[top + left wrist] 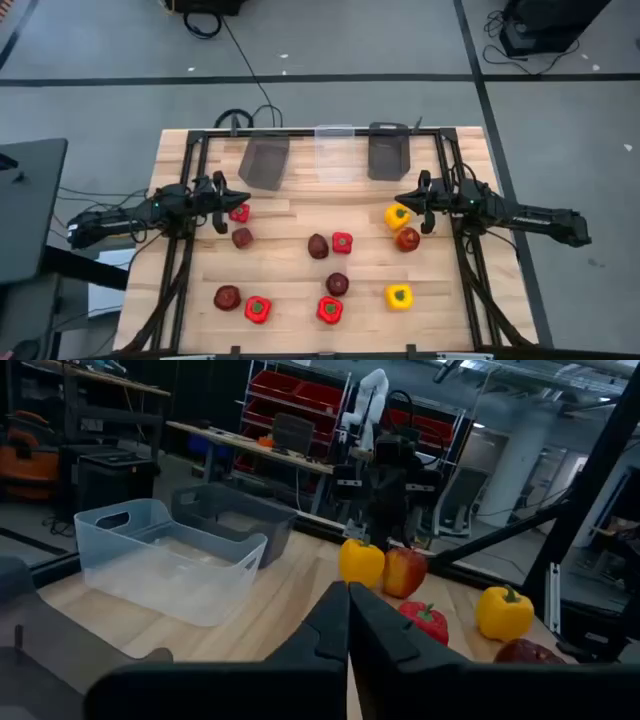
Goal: Sort produce into baskets
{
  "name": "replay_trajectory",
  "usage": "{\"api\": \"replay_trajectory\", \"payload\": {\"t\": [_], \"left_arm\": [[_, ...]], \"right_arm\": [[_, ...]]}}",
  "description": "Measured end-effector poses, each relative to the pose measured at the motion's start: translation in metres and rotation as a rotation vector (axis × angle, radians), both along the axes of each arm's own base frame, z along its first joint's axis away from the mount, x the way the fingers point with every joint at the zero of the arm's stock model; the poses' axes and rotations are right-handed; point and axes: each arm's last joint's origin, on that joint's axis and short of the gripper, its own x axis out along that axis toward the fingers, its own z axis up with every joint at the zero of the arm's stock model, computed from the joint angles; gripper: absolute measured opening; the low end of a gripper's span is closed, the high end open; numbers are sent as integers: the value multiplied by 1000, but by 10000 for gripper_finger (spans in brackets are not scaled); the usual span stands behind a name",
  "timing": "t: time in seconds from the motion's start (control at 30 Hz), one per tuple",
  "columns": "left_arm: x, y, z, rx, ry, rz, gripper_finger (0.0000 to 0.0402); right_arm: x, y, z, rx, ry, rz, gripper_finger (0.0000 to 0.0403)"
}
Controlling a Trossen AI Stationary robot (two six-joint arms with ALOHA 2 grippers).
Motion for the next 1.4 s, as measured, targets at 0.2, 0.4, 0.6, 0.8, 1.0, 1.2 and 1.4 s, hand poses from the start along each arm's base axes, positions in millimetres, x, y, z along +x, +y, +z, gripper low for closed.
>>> {"api": "replay_trajectory", "payload": {"t": [0.2,0.4,0.6,0.8,1.0,1.2,1.4], "left_arm": [[0,0,0,0,0,1,8],[0,0,0,0,1,1,8],[0,0,0,0,0,0,8],[0,0,0,0,0,0,8],[0,0,0,0,0,0,8],[0,0,0,0,0,0,8],[-1,0,8,14,-85,6,8]], "right_arm": [[0,0,0,0,0,0,25],[0,0,0,0,0,0,25],[0,0,0,0,0,0,25],[0,0,0,0,0,-1,25],[0,0,0,0,0,-1,25],[0,0,0,0,0,0,25],[-1,-2,17,-54,-168,-92,25]]}}
